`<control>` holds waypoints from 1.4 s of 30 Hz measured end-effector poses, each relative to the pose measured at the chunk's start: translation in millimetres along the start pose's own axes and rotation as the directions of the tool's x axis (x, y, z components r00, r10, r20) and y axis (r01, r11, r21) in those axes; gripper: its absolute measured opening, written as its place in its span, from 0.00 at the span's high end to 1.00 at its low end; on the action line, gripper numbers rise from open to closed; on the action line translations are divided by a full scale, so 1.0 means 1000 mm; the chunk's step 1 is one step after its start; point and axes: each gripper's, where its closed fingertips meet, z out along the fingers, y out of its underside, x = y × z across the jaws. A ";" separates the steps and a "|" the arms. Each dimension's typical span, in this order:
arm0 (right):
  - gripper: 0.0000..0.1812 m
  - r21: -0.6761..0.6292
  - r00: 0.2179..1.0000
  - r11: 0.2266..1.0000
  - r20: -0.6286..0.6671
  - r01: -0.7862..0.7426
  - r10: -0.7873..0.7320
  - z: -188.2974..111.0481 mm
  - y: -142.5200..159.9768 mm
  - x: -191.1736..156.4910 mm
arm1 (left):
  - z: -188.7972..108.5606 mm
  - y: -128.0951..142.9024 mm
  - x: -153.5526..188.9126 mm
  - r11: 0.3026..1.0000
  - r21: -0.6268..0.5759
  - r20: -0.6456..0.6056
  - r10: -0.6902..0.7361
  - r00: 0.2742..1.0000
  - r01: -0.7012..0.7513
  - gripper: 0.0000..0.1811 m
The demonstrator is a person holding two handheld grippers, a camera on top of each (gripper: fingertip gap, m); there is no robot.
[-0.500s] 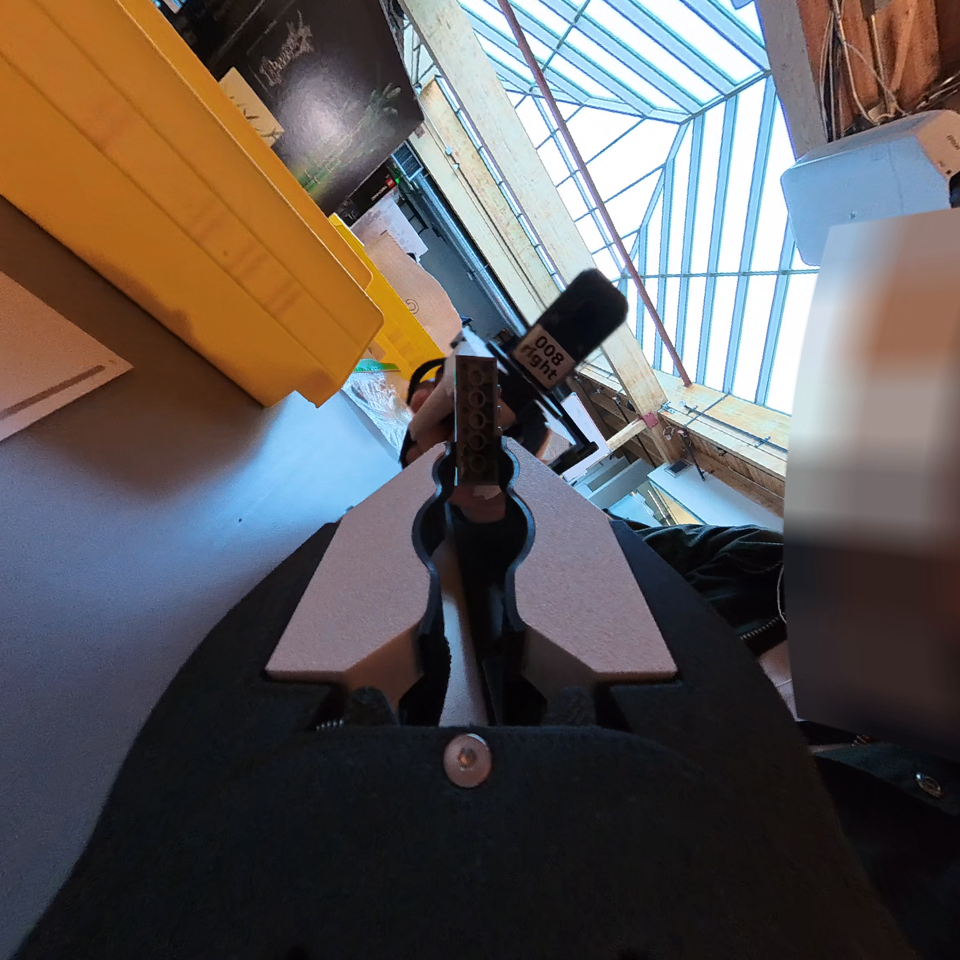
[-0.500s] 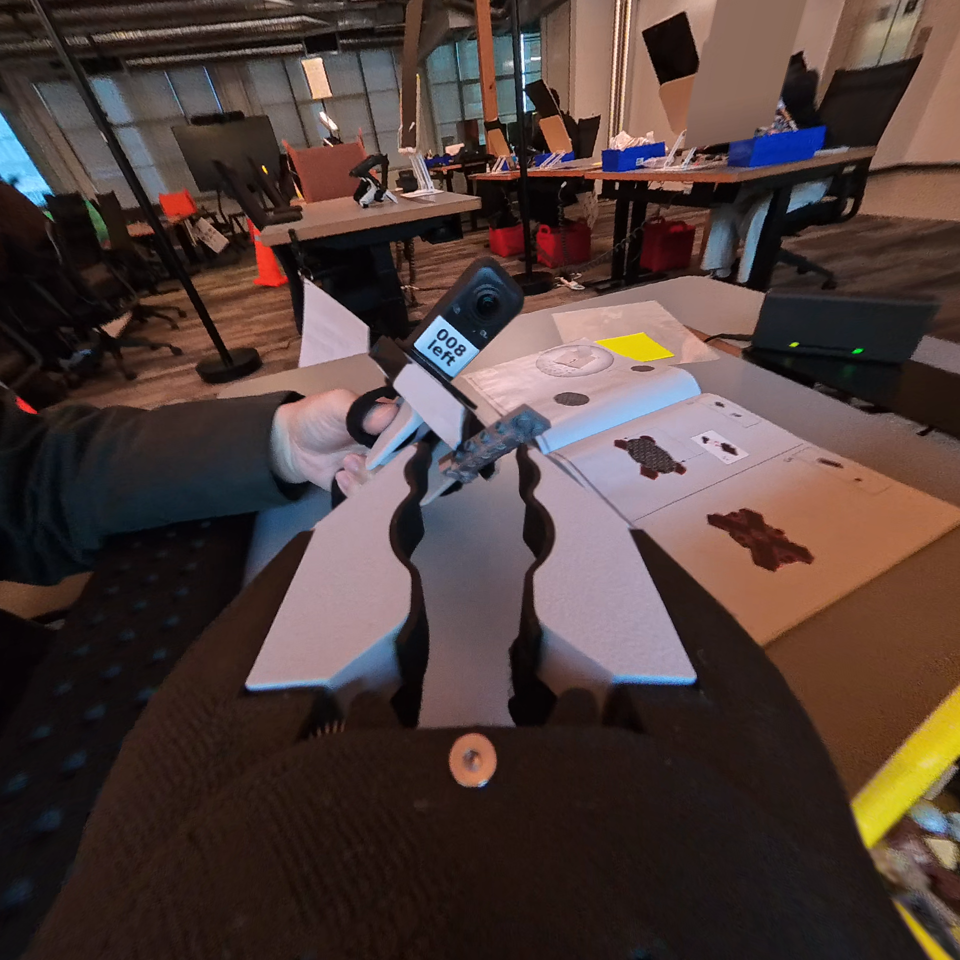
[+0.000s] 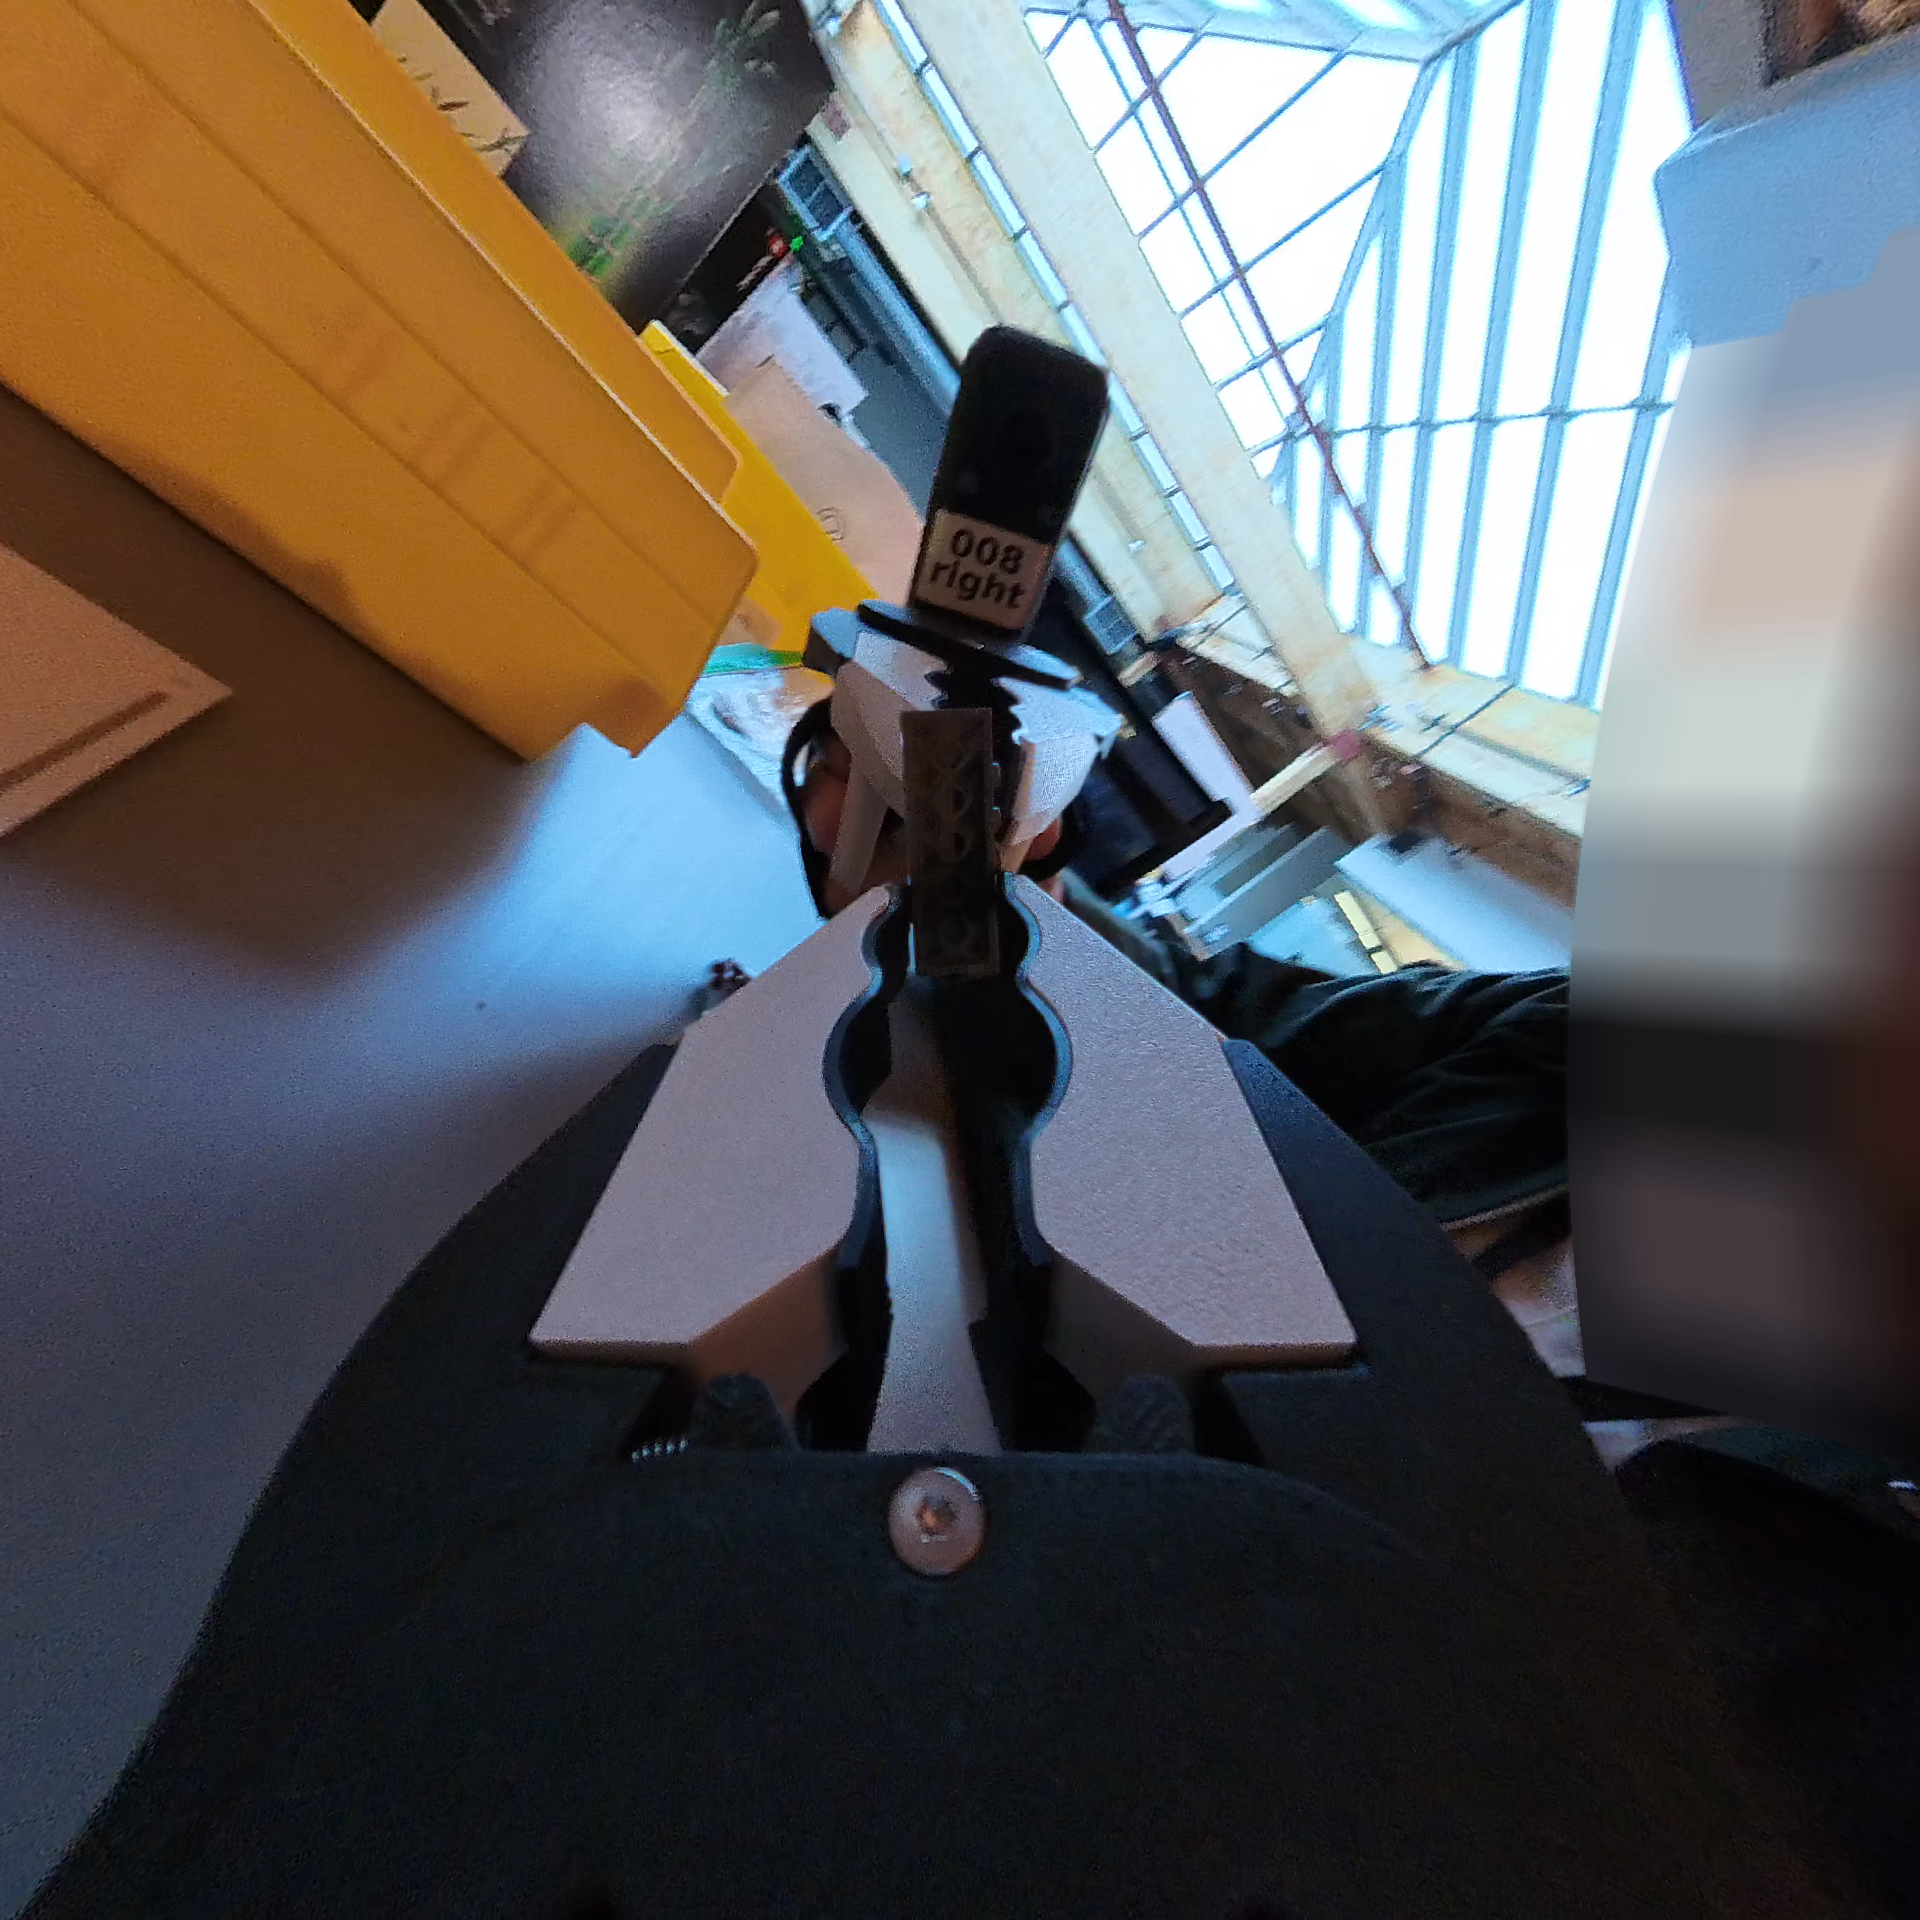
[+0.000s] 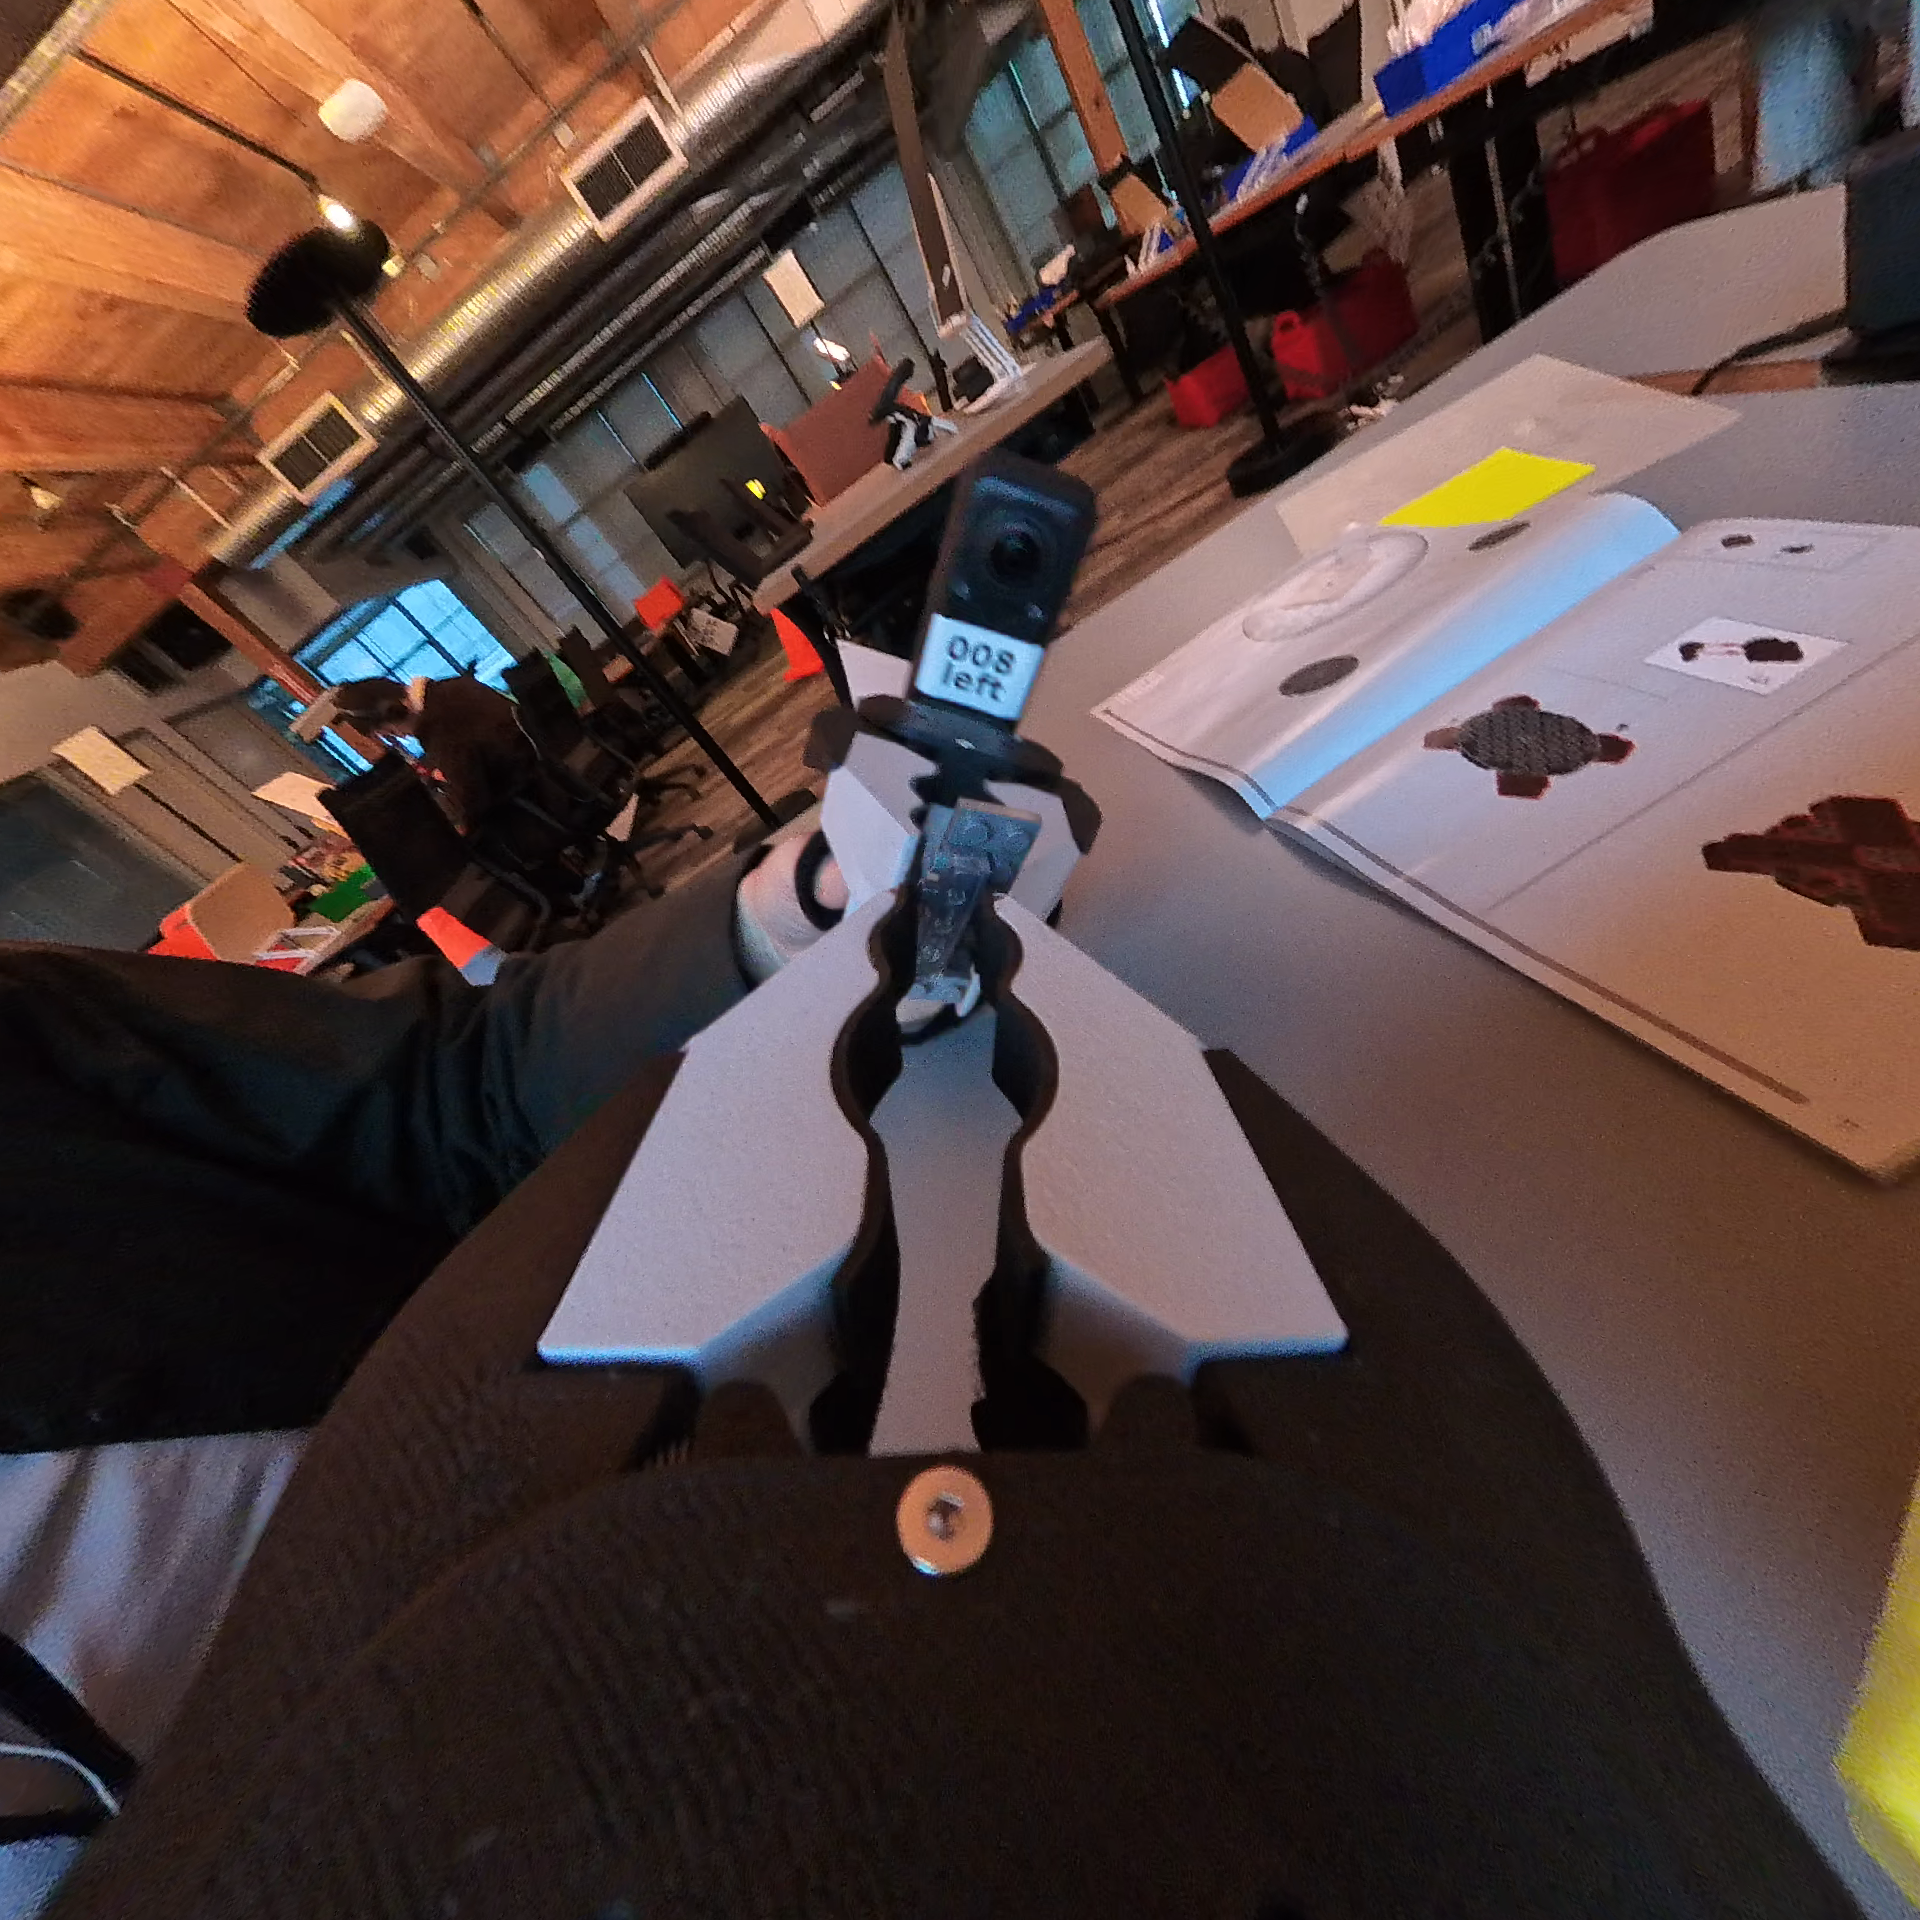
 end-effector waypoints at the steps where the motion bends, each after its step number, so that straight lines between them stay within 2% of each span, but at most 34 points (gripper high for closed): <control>1: 0.95 -0.019 1.000 1.000 -0.011 0.007 -0.007 0.000 0.003 0.002 | 0.000 0.002 -0.003 0.999 -0.016 0.032 0.034 0.999 -0.034 0.92; 3: 0.95 -0.051 1.000 0.999 -0.017 0.015 -0.016 0.000 0.008 0.004 | 0.000 0.006 -0.006 0.996 -0.051 0.066 0.075 0.995 -0.071 0.91; 8: 0.95 -0.105 0.998 0.994 -0.054 0.032 -0.038 0.000 0.017 0.009 | 0.002 0.015 -0.012 0.994 -0.097 0.082 0.052 0.995 -0.043 0.88; 12: 0.95 -0.120 0.997 0.992 -0.057 0.040 -0.048 0.001 0.019 0.009 | 0.002 0.018 -0.016 0.991 -0.120 0.106 0.063 0.992 -0.050 0.91; 16: 0.95 -0.079 0.995 0.994 -0.057 0.074 -0.079 0.001 0.012 0.008 | 0.001 0.012 -0.012 0.996 -0.082 0.084 0.050 0.995 -0.043 0.91; 19: 0.90 -0.028 0.993 0.995 -0.070 0.094 -0.096 -0.003 0.002 0.007 | -0.004 -0.003 -0.004 0.998 0.001 0.055 0.057 0.997 -0.057 0.91; 22: 0.90 -0.043 0.997 0.997 -0.042 0.059 -0.060 -0.002 0.006 0.006 | -0.010 -0.013 -0.002 0.994 0.053 0.065 0.088 0.994 -0.092 0.91; 28: 0.90 -0.098 1.000 0.995 0.009 0.029 -0.028 0.008 0.020 -0.001 | -0.004 -0.011 0.009 0.984 0.040 0.042 0.174 0.984 -0.176 0.92; 36: 0.90 -0.062 0.996 0.997 0.083 0.050 -0.045 0.010 0.014 -0.018 | -0.002 -0.010 0.019 0.955 0.045 0.029 0.294 0.956 -0.295 0.91; 40: 0.89 -0.043 0.995 0.996 0.060 0.083 -0.081 0.010 0.010 -0.018 | 0.001 -0.007 0.023 0.936 0.041 0.016 0.349 0.937 -0.350 0.91; 42: 0.92 -0.039 0.993 0.994 0.064 0.102 -0.100 0.009 0.009 -0.020 | 0.002 -0.008 0.024 0.928 0.050 0.019 0.368 0.930 -0.369 0.91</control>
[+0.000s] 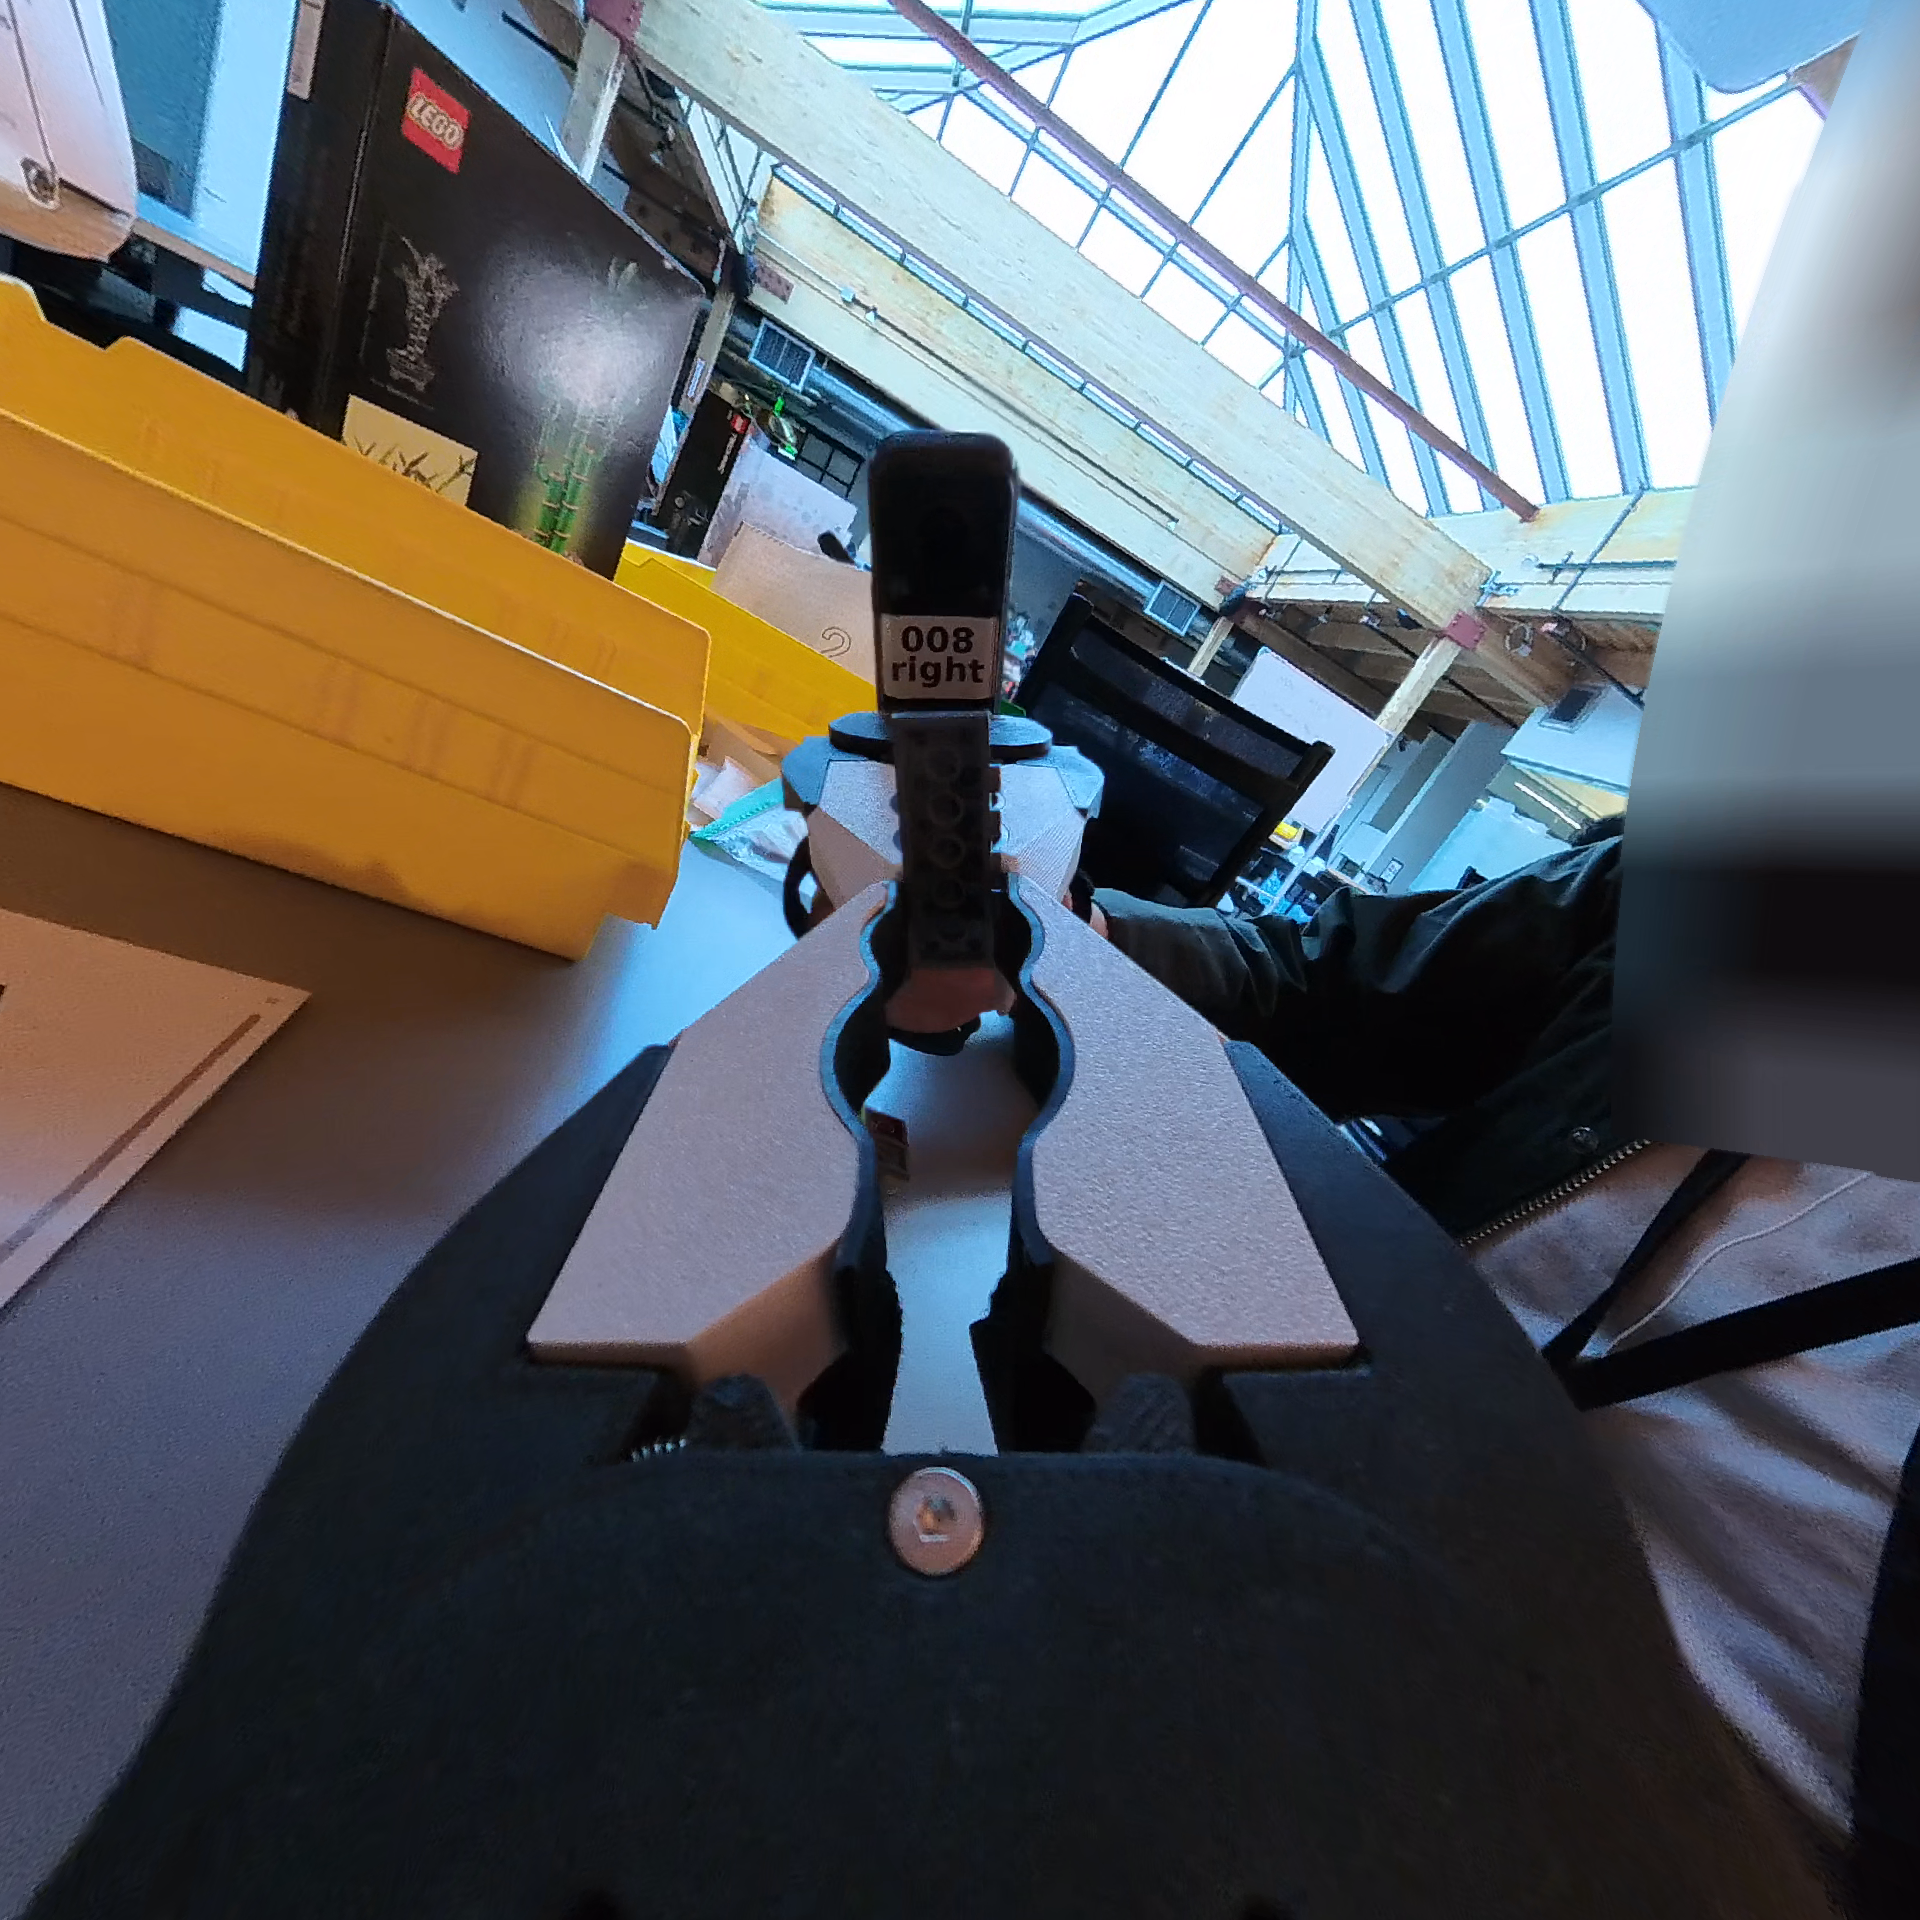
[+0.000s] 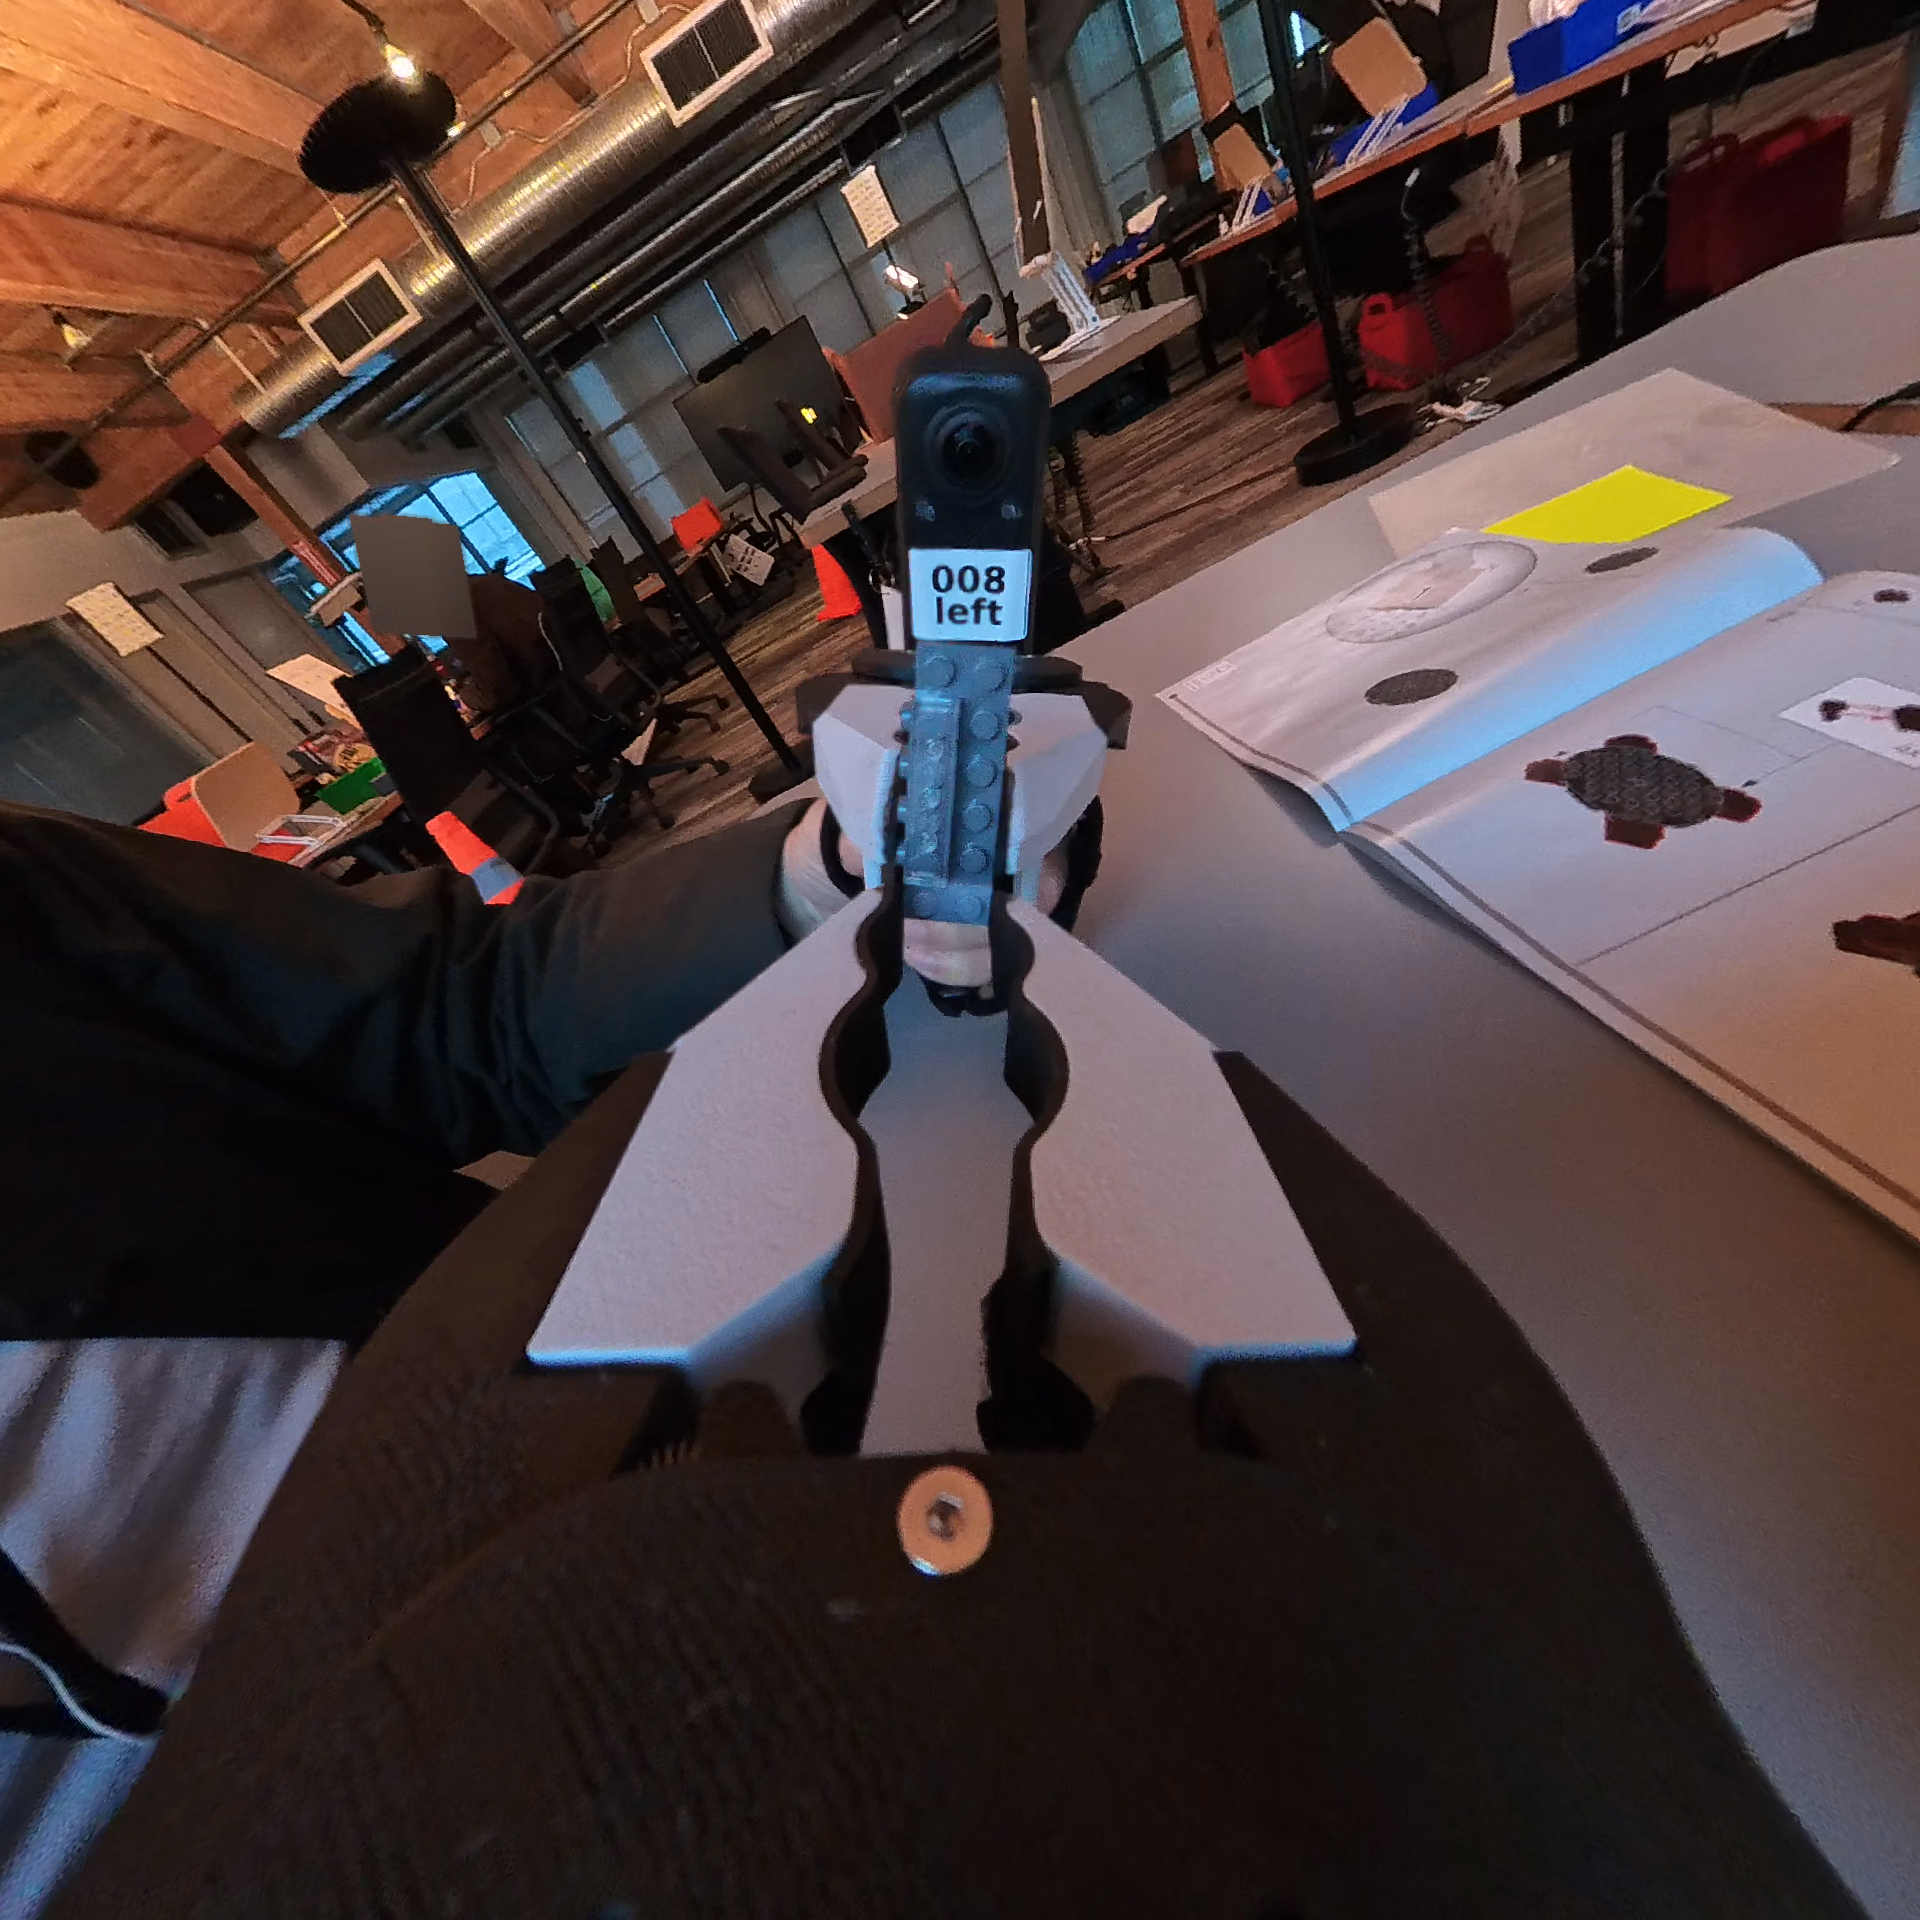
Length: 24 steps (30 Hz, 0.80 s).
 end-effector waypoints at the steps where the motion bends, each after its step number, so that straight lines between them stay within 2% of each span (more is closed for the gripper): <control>1: 0.92 0.000 1.000 1.000 -0.010 0.025 -0.025 0.000 -0.001 0.000 | 0.000 -0.001 0.000 1.000 0.006 -0.003 0.002 1.000 -0.002 0.92; 3: 0.92 -0.025 0.995 0.996 -0.041 0.088 -0.089 -0.001 0.000 0.000 | 0.000 0.000 0.000 1.000 0.005 -0.007 -0.006 1.000 0.006 0.91; 5: 0.92 -0.059 0.966 0.975 -0.136 0.213 -0.219 -0.005 -0.002 0.007 | -0.001 0.002 -0.005 1.000 -0.006 0.021 -0.012 1.000 0.012 0.88; 6: 0.92 -0.087 0.934 0.953 -0.194 0.289 -0.301 -0.008 -0.004 0.012 | -0.002 0.002 -0.007 1.000 -0.008 0.040 -0.009 0.999 0.009 0.85; 9: 0.92 -0.206 0.783 0.840 -0.306 0.501 -0.542 -0.016 -0.008 0.018 | -0.006 0.001 -0.011 1.000 -0.019 0.072 0.023 0.997 -0.022 0.84; 12: 0.92 -0.332 0.659 0.724 -0.302 0.605 -0.689 -0.013 0.001 0.018 | -0.006 0.002 -0.010 0.997 -0.032 0.084 0.068 0.994 -0.066 0.85; 15: 0.92 -0.405 0.597 0.660 -0.288 0.633 -0.749 -0.011 0.009 0.022 | -0.004 0.009 -0.007 0.993 -0.079 0.066 0.095 0.993 -0.090 0.87; 19: 0.92 -0.395 0.630 0.676 -0.261 0.622 -0.732 -0.010 0.013 0.020 | -0.001 0.014 -0.006 0.982 -0.118 0.076 0.160 0.984 -0.151 0.81; 24: 0.92 -0.317 0.756 0.762 -0.173 0.564 -0.632 -0.004 0.020 0.005 | 0.000 0.021 0.000 0.952 -0.172 0.060 0.266 0.962 -0.252 0.84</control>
